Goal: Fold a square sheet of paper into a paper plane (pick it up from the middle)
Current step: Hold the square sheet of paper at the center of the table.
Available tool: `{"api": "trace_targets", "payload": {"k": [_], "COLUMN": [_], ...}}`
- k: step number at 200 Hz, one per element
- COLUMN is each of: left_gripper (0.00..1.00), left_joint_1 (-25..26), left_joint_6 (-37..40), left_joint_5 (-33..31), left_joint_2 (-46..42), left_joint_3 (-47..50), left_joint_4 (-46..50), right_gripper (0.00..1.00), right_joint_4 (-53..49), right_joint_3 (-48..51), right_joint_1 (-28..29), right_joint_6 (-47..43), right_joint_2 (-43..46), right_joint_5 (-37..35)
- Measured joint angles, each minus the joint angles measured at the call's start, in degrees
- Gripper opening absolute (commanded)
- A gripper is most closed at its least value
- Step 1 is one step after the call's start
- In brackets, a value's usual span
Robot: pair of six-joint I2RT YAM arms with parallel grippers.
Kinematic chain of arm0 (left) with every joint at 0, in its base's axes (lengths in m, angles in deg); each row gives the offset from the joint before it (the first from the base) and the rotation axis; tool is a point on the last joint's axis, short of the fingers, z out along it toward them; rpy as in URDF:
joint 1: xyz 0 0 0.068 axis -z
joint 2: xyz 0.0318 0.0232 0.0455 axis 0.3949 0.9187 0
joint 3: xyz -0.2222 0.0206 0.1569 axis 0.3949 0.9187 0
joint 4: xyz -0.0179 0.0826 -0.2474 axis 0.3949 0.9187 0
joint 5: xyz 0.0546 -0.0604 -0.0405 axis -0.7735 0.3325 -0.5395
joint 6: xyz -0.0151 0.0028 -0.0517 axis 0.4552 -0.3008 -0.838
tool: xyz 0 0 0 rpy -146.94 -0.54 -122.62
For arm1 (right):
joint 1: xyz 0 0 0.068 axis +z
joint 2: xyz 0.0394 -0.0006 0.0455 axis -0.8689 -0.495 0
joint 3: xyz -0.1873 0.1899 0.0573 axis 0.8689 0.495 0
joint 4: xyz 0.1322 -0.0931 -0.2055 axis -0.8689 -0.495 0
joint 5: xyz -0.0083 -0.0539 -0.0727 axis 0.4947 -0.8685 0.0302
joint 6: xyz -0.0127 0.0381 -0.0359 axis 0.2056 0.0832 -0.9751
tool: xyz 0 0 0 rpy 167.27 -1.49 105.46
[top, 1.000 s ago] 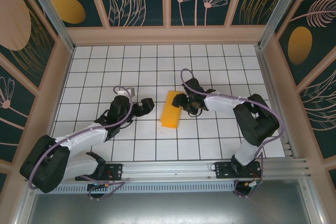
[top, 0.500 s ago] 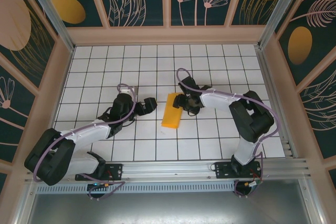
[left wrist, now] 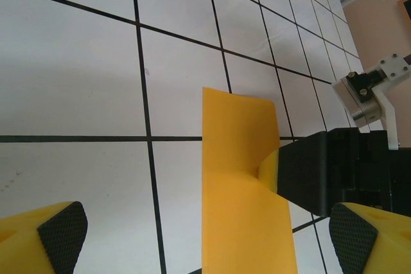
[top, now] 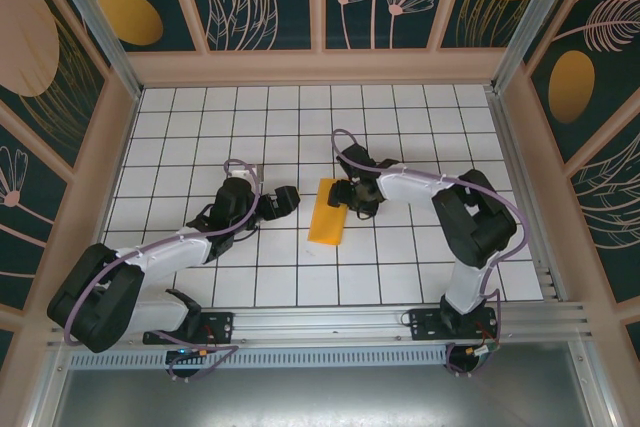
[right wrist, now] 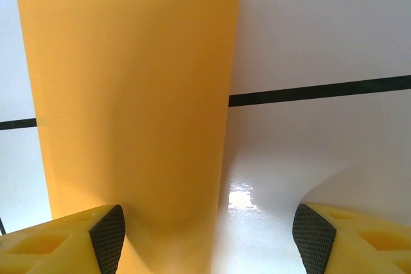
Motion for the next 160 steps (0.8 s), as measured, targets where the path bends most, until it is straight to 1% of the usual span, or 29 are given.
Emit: {"api": "trace_targets", "payload": {"k": [75, 93, 125, 160], "left_gripper": [0.99, 0.97, 0.90, 0.74], "left_joint_1": [0.0, 0.0, 0.0, 0.0], "left_joint_6": [0.0, 0.0, 0.0, -0.3], "left_joint_5": [0.0, 0.0, 0.0, 0.5], "left_joint_2": [0.0, 0.0, 0.8, 3.6], "left_joint_3": [0.0, 0.0, -0.4, -2.2], "left_joint_4": [0.0, 0.0, 0.0, 0.5], "right_gripper": [0.76, 0.75, 0.75, 0.76], "right_joint_4": [-2.4, -2.8, -3.2, -3.5], "right_joint_3": [-1.9, -2.3, -2.6, -2.8], "right_joint_1": [0.0, 0.1, 0.1, 0.2], "right_joint_6": [-0.1, -0.1, -0.3, -0.3], "right_joint_2": [-1.4, -1.7, -2.0, -2.2], "right_joint_5": [-0.3, -0.6, -0.8, -1.0]}}
